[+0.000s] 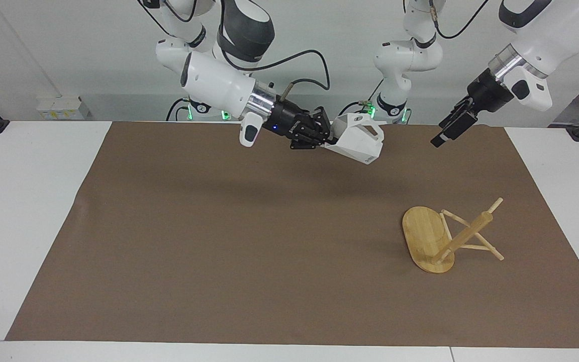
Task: Hang cup on rack
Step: 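Carry the cup toward the left gripper near the mug tree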
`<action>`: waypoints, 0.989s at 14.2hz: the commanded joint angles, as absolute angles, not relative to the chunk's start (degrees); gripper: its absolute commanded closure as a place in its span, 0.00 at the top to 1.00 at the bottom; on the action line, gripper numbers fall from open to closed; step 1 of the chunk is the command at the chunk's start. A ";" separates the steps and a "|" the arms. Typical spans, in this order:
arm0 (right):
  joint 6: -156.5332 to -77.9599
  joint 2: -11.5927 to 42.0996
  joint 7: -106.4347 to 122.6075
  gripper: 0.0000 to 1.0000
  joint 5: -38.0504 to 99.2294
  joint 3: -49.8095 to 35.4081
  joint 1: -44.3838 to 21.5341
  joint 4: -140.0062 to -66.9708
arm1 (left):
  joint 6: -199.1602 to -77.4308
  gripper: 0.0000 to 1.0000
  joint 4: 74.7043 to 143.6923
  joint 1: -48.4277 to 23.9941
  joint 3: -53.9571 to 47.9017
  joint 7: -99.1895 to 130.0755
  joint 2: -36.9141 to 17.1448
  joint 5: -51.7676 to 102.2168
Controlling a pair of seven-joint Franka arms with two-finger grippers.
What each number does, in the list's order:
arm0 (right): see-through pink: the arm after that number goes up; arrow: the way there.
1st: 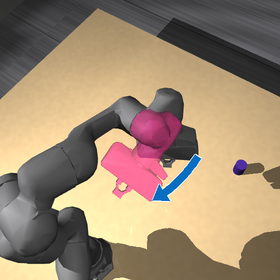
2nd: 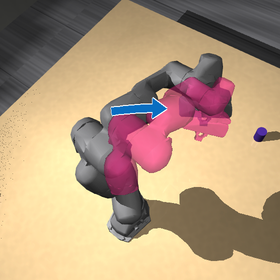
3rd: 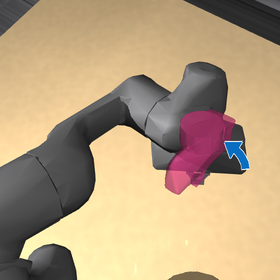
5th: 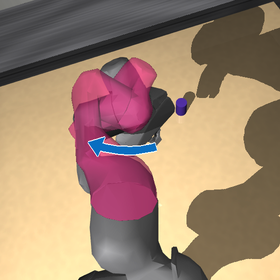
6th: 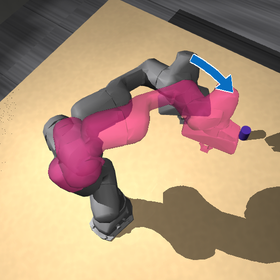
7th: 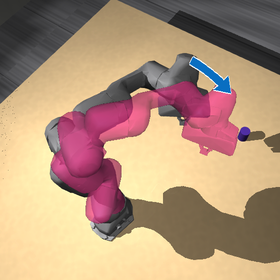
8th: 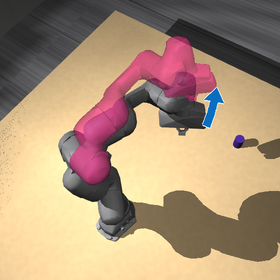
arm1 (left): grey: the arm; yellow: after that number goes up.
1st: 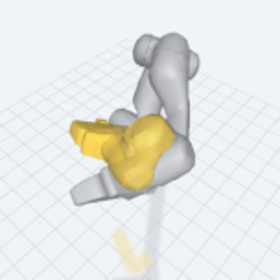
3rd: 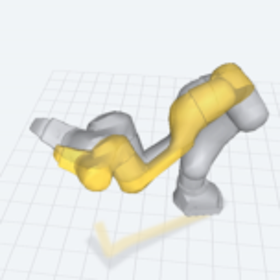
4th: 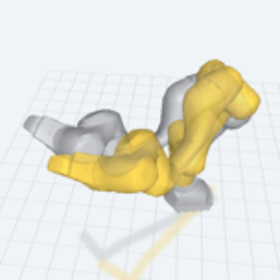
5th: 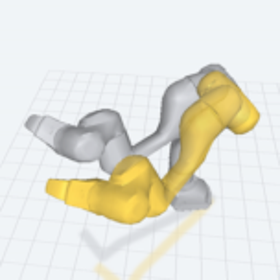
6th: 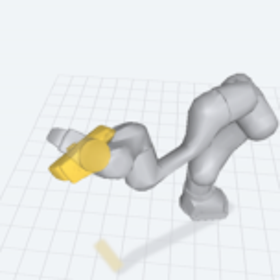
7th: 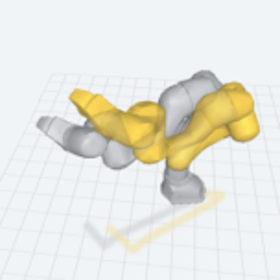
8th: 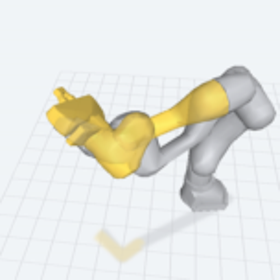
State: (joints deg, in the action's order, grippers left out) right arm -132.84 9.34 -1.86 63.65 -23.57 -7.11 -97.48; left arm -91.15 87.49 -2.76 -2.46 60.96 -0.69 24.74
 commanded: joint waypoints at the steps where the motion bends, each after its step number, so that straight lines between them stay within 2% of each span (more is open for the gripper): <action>1: -136.39 8.96 -2.11 0.00 66.09 -23.73 -9.39 -97.65 | -95.43 1.00 87.27 -3.34 -4.04 72.12 -1.23 27.50; 6: -140.62 9.05 -2.98 0.00 68.38 -23.73 -13.97 -97.03 | -97.91 1.00 88.24 -3.34 -4.22 86.11 -1.05 31.02; 14: -141.59 9.05 -3.87 0.00 68.38 -23.82 -14.94 -96.86 | -95.11 1.00 91.58 -3.43 -4.13 94.66 0.70 33.14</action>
